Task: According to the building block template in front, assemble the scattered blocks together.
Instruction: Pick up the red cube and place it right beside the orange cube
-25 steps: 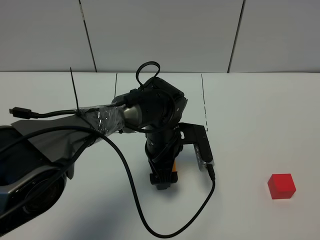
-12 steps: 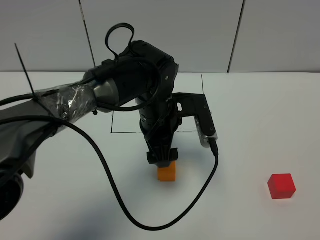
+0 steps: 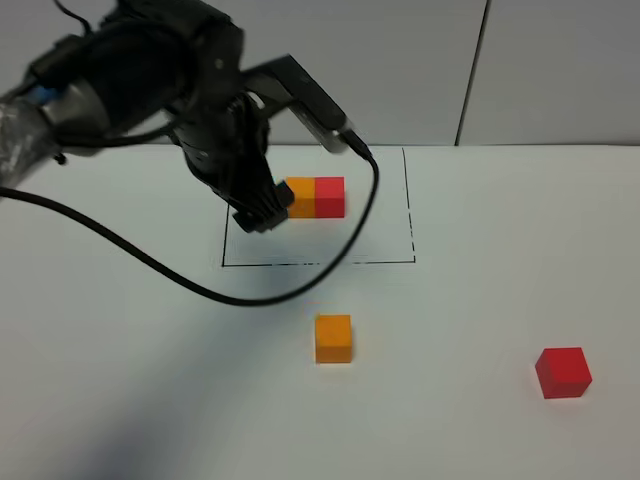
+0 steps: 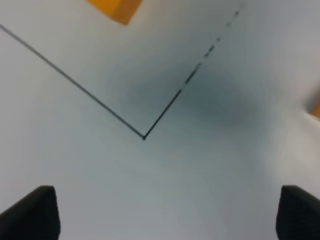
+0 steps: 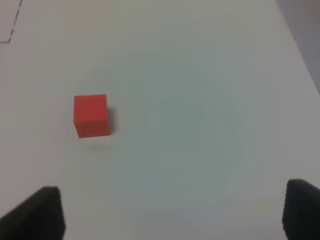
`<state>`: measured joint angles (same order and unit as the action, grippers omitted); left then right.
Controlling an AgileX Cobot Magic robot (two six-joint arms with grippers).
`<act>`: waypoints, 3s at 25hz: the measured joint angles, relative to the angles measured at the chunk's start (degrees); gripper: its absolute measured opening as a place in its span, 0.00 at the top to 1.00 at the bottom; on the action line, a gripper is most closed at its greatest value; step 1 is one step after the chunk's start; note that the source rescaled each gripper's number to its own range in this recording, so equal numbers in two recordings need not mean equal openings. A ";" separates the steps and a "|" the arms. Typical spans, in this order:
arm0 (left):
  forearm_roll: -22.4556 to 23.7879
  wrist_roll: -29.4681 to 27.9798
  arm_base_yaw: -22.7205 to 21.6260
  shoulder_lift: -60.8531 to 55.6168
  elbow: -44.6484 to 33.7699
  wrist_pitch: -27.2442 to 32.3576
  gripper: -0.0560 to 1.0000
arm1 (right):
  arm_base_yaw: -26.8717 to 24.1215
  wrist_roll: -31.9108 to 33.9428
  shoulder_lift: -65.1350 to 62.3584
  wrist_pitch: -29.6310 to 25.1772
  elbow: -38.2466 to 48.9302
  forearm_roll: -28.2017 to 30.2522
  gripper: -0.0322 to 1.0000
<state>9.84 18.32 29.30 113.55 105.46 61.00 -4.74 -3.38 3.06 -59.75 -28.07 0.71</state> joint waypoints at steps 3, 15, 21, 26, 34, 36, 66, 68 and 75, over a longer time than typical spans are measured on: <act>-4.76 -0.24 -6.34 -4.65 -1.44 -0.98 0.00 | 0.00 0.00 0.00 0.00 0.00 0.00 0.24; -8.44 -1.44 -27.21 -34.43 -30.16 -11.94 0.01 | 0.00 0.00 0.00 0.00 0.00 0.00 0.24; -2.90 -12.91 -27.33 -48.83 -38.12 -7.56 0.01 | 0.00 0.00 0.00 0.00 0.00 0.00 0.24; 3.24 -20.96 -27.33 -58.86 -41.27 -1.24 0.01 | 0.00 0.00 0.00 0.00 0.00 0.00 0.24; 4.72 -24.60 -27.33 -74.43 -54.19 1.40 0.02 | 0.00 0.00 0.00 0.00 0.00 0.00 0.24; 4.66 -26.28 -27.21 -79.24 -56.56 1.34 0.02 | 0.00 0.00 0.00 0.00 0.00 0.00 0.24; -10.42 -22.72 -22.68 -113.82 -73.85 2.44 0.11 | 0.00 0.00 0.00 0.00 0.00 0.00 0.24; -10.36 -22.65 -22.68 -113.82 -74.54 2.35 0.13 | 0.00 0.00 0.00 0.00 0.00 0.00 0.24; -11.10 -20.97 -22.68 -113.82 -74.83 2.17 0.29 | 0.00 0.00 0.00 0.00 0.00 0.00 0.24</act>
<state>-1.26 -2.66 6.62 -0.28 30.64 63.17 -4.74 -3.38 3.06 -59.75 -28.07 0.71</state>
